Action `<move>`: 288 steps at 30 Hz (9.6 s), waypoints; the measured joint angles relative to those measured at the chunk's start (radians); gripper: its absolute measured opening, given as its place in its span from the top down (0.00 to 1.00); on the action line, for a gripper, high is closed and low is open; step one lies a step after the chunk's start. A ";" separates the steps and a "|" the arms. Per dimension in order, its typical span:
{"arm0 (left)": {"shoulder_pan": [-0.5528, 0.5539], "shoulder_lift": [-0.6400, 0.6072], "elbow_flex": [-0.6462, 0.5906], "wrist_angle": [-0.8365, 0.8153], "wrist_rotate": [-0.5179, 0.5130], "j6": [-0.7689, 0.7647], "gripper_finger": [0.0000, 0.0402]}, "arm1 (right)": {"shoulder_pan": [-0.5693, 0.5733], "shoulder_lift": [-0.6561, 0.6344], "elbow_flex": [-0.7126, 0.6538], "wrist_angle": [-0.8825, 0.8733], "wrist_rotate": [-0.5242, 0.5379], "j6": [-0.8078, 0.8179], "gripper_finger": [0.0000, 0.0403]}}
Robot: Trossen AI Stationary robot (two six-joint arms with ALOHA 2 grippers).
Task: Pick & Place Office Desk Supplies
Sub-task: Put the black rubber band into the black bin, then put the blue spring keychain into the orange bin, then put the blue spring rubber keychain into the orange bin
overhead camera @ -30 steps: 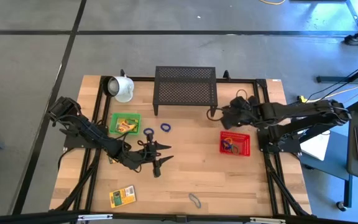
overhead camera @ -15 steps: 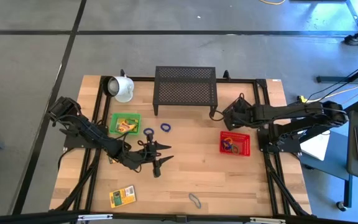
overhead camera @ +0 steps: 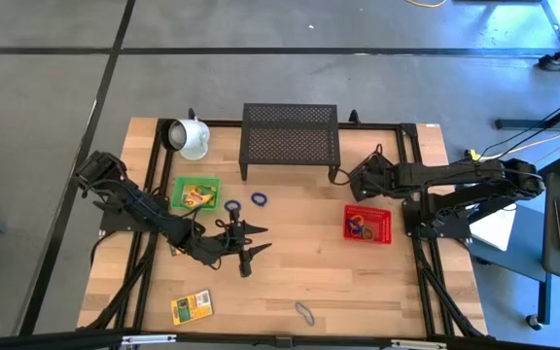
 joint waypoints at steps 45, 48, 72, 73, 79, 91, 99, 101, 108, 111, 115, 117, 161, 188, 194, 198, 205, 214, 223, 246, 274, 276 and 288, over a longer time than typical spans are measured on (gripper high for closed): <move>0.365 0.000 0.000 -0.849 0.281 -0.555 0.54 | -0.005 0.000 0.000 0.132 0.076 -0.030 0.47; 0.378 0.000 0.000 -0.897 0.313 -0.597 0.54 | -0.005 0.000 0.000 0.132 0.076 -0.031 0.47; 0.394 -0.003 0.003 -0.930 0.555 -0.360 0.87 | -0.004 0.000 0.000 0.176 0.052 -0.032 0.47; 0.394 -0.003 0.003 -0.930 0.557 -0.352 0.90 | -0.004 0.000 0.000 0.176 0.052 -0.032 0.47; 0.388 -0.002 0.001 -0.902 0.559 -0.326 0.96 | -0.002 -0.001 0.000 0.183 0.053 -0.032 0.47; 0.288 0.004 -0.003 -0.348 0.677 -0.128 0.95 | 0.096 -0.005 0.171 0.259 0.069 -0.120 0.47; 0.192 0.003 -0.001 0.070 0.701 0.051 0.95 | 0.260 0.021 0.198 0.701 0.106 -0.364 0.47; 0.170 0.002 -0.001 0.148 0.700 0.086 0.95 | 0.304 0.051 0.198 0.808 0.105 -0.452 0.47; 0.118 0.001 -0.001 0.363 0.697 0.183 0.94 | 0.401 0.216 0.198 1.161 -0.156 -0.812 0.47; 0.108 0.001 -0.001 0.436 0.694 0.223 0.94 | 0.418 0.294 0.198 1.271 -0.357 -0.954 0.47; 0.102 0.000 0.000 0.475 0.692 0.260 0.94 | 0.430 0.386 0.198 1.395 -0.539 -1.067 0.47; 0.102 0.000 0.000 0.476 0.693 0.263 0.94 | 0.433 0.423 0.198 1.449 -0.565 -1.107 0.47; 0.105 0.000 0.000 0.449 0.642 0.336 0.94 | 0.414 0.465 0.198 1.686 -0.672 -1.107 0.97; 0.107 -0.001 0.001 0.052 0.088 -0.009 0.56 | 0.409 0.357 0.198 1.304 -0.129 -0.778 0.95; 0.106 -0.001 0.001 -0.077 0.055 -0.110 0.57 | 0.409 0.299 0.198 0.948 0.046 -0.539 0.95; 0.106 -0.001 0.001 -0.124 0.053 -0.134 0.57 | 0.411 0.256 0.198 0.720 0.078 -0.339 0.95; 0.105 -0.001 0.001 -0.173 0.057 -0.158 0.57 | 0.466 0.191 0.198 0.362 0.055 -0.060 0.95; 0.110 0.000 0.001 -0.186 0.054 -0.161 0.57 | 0.492 0.170 0.198 0.054 -0.312 0.012 0.95; 0.119 0.000 0.001 -0.185 0.052 -0.186 0.57 | 0.492 0.172 0.198 -0.065 -0.341 0.053 0.94; 0.135 0.000 0.001 -0.198 0.076 -0.163 0.57 | 0.492 0.173 0.198 -0.065 -0.343 0.053 0.66; 0.480 0.153 0.000 -0.407 0.334 -0.237 0.44 | 0.491 0.174 0.198 -0.023 -0.340 0.052 0.51; 0.492 0.167 0.000 -0.411 0.365 -0.227 0.44 | 0.491 0.174 0.198 -0.023 -0.340 0.052 0.51; 0.486 0.225 0.010 -0.427 0.446 -0.118 0.65 | 0.491 0.174 0.198 -0.010 -0.321 0.051 0.51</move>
